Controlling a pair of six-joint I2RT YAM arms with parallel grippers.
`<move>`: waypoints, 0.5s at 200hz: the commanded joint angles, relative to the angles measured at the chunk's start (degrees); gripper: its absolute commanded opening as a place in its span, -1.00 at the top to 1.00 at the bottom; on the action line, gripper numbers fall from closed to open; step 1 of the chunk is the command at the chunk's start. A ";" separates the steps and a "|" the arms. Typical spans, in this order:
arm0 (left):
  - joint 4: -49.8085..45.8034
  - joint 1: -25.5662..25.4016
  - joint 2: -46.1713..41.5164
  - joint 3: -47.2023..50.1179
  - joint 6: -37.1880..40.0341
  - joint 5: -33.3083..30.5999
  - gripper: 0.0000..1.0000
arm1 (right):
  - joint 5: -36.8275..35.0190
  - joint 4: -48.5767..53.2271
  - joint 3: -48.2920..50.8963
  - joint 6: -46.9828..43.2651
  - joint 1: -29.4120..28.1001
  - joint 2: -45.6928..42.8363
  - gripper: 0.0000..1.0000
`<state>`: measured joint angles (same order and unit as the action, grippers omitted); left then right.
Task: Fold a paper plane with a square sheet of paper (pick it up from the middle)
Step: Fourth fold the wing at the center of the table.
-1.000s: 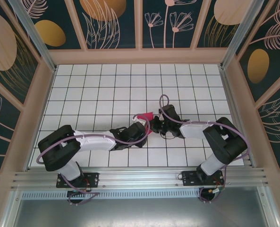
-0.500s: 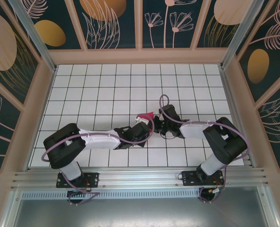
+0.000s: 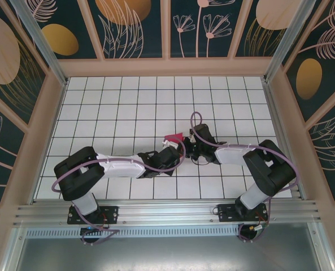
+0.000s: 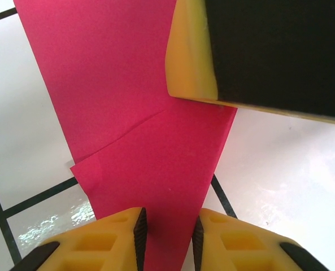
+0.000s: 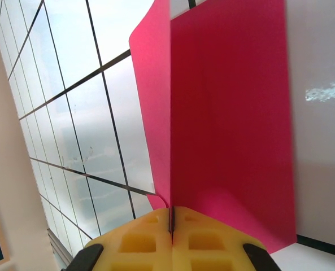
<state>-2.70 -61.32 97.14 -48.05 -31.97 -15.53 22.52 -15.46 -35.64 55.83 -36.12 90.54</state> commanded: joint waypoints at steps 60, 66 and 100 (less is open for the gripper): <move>-1.28 -0.29 0.70 -1.63 0.98 -0.53 0.69 | -0.42 2.40 -1.49 -1.45 -0.04 -0.56 0.84; -1.17 -0.25 0.69 -1.52 0.84 -0.47 0.71 | -0.49 2.58 -1.52 -1.51 -0.09 -0.63 0.83; -0.07 -0.24 0.54 -0.42 -0.36 -0.91 0.85 | -0.64 3.33 -1.79 -2.24 0.05 -0.93 0.76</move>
<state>-3.05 -61.32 97.14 -48.51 -31.53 -15.49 22.48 -13.98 -35.77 55.35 -36.10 90.54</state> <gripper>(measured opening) 0.097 0.106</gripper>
